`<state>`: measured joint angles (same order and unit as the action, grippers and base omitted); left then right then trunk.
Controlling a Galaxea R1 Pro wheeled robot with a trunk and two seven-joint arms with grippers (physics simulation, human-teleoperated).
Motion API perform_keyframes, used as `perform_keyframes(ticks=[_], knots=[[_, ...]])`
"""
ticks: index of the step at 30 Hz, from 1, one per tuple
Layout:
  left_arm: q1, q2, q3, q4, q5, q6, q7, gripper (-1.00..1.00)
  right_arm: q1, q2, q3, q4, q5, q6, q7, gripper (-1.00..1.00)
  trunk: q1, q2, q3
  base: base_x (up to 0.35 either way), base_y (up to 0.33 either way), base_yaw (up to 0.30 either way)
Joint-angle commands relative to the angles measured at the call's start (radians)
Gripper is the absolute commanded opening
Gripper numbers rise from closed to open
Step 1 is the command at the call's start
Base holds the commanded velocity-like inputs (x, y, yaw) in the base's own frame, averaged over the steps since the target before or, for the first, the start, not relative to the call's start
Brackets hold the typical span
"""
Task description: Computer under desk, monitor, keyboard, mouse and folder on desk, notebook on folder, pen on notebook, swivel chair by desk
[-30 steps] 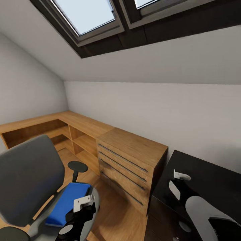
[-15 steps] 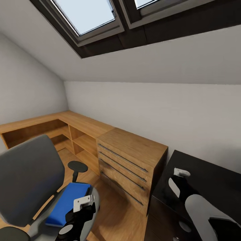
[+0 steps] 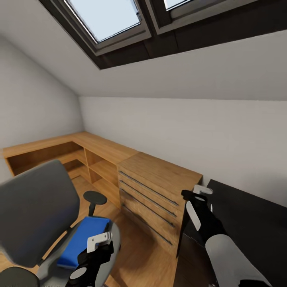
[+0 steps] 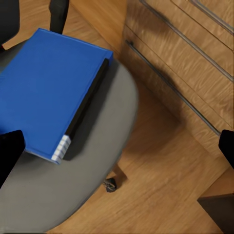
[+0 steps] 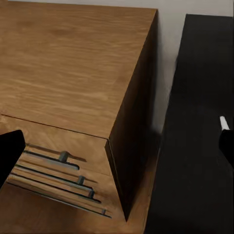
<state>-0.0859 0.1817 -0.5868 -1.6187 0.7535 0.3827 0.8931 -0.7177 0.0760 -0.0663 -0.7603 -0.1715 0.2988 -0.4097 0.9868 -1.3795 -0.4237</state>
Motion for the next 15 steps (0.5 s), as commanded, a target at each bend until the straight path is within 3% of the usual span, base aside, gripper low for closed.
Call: perform_keyframes(ticks=[1, 6, 11, 15], knots=[[-0.002, 0.001, -0.002, -0.001, 0.004, 0.004, 0.007, 1.0, 0.002, 0.008, 0.0, -0.003, -0.008, 0.002, -0.008, 1.0, 0.0, -0.001, -0.001, 0.0, 0.0, 0.231], [-0.002, 0.001, -0.002, -0.001, 0.004, 0.004, 0.007, 1.0, 0.021, 0.06, 0.009, -0.003, -0.005, -0.001, -0.01, 1.0, 0.0, -0.001, -0.001, 0.0, 0.0, 0.263], [-0.002, 0.001, -0.002, -0.001, 0.004, 0.004, 0.007, 1.0, 0.035, 0.073, 0.102, -0.002, -0.007, -0.005, -0.012, 1.0, 0.0, -0.001, -0.001, 0.0, 0.0, 0.278], [-0.002, 0.001, 0.002, -0.001, 0.004, 0.004, 0.008, 1.0, 0.041, 0.081, 0.138, -0.001, -0.009, -0.005, -0.012, 1.0, 0.0, -0.001, -0.001, 0.0, 0.0, 0.279]])
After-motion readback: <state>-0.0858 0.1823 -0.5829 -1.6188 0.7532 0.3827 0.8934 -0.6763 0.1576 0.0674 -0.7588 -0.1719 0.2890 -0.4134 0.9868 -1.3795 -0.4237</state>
